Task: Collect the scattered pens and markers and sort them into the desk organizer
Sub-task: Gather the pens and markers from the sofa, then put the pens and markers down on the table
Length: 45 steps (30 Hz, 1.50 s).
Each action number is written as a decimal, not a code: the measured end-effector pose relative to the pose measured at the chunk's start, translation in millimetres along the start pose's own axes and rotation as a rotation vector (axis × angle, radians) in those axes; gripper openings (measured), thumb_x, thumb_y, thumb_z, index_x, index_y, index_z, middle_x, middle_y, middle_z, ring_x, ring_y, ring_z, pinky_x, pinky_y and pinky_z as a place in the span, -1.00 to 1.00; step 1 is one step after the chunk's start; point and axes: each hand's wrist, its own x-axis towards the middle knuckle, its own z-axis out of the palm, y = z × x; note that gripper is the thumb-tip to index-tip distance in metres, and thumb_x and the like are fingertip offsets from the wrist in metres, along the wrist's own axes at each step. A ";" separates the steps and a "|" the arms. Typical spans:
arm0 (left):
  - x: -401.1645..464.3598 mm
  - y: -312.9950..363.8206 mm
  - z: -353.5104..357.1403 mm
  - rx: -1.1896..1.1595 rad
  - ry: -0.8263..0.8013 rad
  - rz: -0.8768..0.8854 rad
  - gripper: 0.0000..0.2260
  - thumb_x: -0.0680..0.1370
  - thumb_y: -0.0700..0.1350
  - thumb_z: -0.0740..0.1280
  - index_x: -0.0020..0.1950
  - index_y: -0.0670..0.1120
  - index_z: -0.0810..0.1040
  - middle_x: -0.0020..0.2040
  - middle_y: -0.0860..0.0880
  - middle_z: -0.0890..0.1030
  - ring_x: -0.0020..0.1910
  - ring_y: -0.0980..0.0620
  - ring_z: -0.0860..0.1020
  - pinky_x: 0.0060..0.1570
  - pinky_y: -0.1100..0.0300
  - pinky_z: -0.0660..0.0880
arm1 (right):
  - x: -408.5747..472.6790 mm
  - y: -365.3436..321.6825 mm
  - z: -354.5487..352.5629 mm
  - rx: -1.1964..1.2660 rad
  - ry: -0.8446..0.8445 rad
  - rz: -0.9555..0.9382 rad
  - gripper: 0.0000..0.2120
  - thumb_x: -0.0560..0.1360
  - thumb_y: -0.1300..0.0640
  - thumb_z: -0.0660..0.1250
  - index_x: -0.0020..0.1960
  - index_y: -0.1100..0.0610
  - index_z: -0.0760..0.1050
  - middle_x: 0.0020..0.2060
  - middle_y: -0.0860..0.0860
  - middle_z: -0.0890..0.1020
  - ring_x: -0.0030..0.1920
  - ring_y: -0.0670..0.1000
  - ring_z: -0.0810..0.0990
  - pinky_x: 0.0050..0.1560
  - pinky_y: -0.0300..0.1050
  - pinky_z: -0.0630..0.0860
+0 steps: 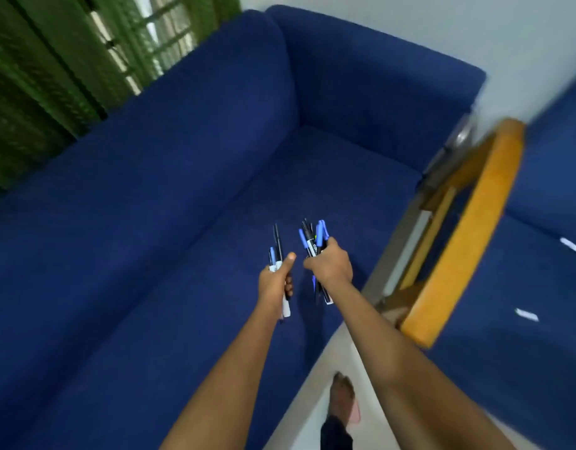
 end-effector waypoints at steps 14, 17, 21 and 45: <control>-177.6 -203.3 -25.5 0.344 -0.394 -0.164 -0.79 0.59 -0.13 0.27 -0.22 -0.16 0.39 -0.45 -0.06 0.40 -0.58 0.06 0.37 -0.45 0.19 0.36 | -219.7 226.7 28.8 0.268 0.198 0.349 -0.63 0.34 0.16 0.42 0.10 0.09 0.42 -0.11 0.03 0.60 -0.09 0.11 0.60 -0.11 -0.10 0.49; -207.7 -242.8 -21.2 0.379 -0.457 -0.236 -0.90 0.59 -0.23 0.26 -0.13 -0.18 0.41 -0.37 -0.10 0.47 -0.47 0.02 0.38 -0.44 0.20 0.39 | -255.2 277.8 28.8 0.304 0.234 0.441 -0.65 0.34 0.18 0.42 0.07 0.12 0.40 -0.17 0.02 0.55 -0.18 0.09 0.55 -0.20 -0.13 0.42; -259.8 -302.0 -21.0 0.475 -0.528 -0.267 -0.92 0.60 -0.25 0.23 -0.10 -0.16 0.43 -0.34 -0.11 0.48 -0.45 0.01 0.38 -0.42 0.22 0.39 | -313.7 340.5 32.5 0.374 0.281 0.508 -0.70 0.37 0.17 0.42 0.00 0.11 0.35 -0.20 0.02 0.53 -0.22 0.07 0.52 -0.26 -0.16 0.39; -460.8 -537.8 -58.5 0.792 -0.543 -0.482 -0.72 0.55 -0.41 0.14 -0.30 -0.14 0.35 -0.32 -0.10 0.48 -0.41 0.00 0.40 -0.42 0.23 0.32 | -570.3 615.3 22.1 0.752 0.545 0.885 -0.74 0.34 0.29 0.40 -0.06 0.21 0.38 -0.27 0.07 0.48 -0.36 0.01 0.43 -0.26 -0.12 0.44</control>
